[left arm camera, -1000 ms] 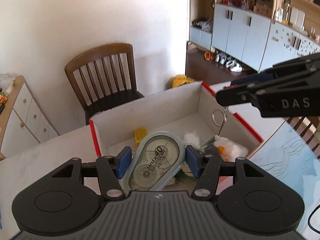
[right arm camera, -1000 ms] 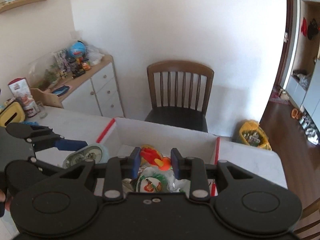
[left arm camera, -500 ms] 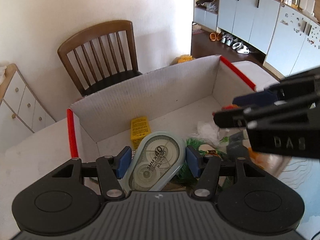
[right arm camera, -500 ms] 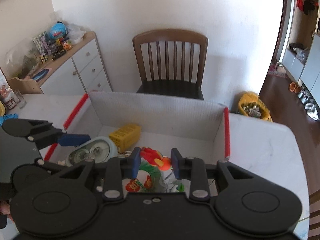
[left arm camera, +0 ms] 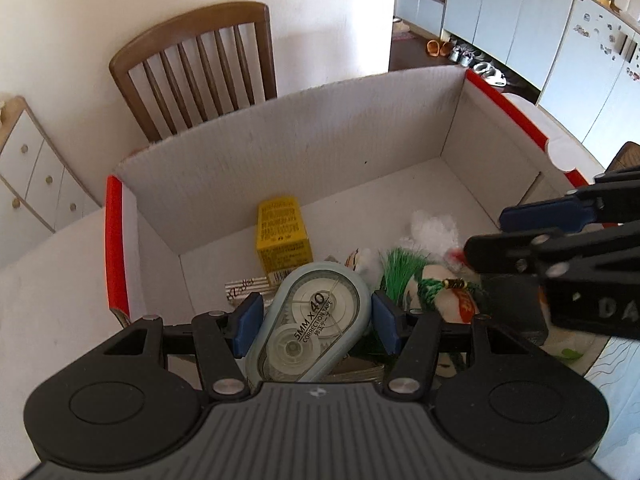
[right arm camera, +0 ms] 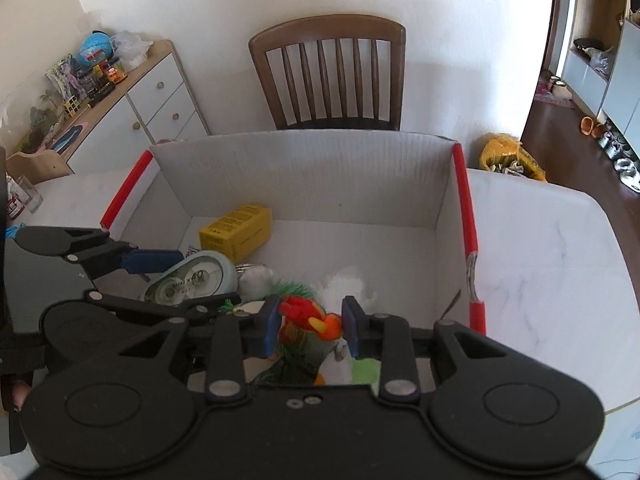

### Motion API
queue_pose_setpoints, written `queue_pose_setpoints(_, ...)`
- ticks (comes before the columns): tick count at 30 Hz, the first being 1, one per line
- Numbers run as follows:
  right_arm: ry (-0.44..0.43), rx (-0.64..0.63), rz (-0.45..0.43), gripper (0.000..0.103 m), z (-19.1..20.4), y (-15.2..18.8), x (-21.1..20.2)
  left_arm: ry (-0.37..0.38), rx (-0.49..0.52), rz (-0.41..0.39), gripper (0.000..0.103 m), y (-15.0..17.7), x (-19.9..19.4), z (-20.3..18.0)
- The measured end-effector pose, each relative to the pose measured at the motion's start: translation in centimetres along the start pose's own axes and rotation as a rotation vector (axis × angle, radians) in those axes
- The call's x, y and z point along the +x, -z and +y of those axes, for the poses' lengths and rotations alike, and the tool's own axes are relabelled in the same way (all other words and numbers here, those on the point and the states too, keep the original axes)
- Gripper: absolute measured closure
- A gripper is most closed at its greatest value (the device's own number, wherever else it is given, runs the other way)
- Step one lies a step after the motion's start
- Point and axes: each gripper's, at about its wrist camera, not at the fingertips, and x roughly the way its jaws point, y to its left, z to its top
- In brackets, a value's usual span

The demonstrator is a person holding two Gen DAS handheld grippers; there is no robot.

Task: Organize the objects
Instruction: 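Open the left tool to drop the tape dispenser while the right releases the keychain, then withdraw both tools from the box back over the table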

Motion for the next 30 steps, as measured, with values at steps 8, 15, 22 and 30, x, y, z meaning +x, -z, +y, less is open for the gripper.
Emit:
queue_pose_setpoints(8, 0.011, -0.026, -0.043, 0.071, 0.0, 0.2, -1.8, 0.01, -0.031, -0.007, 0.039, 0.2, -0.9, 0.0)
queue_pose_setpoints(15, 0.011, -0.061, -0.063, 0.07, 0.9, 0.4, -3.8, 0.03, -0.048, -0.038, 0.039, 0.8, -3.1, -0.3)
queue_pose_setpoints(22, 0.003, -0.105, -0.114, 0.07, 2.0, 1.1, -7.7, 0.047, -0.05, -0.116, 0.039, 1.4, -7.3, -0.8)
queue_pose_setpoints(30, -0.013, -0.166, -0.162, 0.069, 3.4, 2.8, -11.9, 0.072, -0.097, -0.201, 0.039, 2.7, -12.1, -1.0)
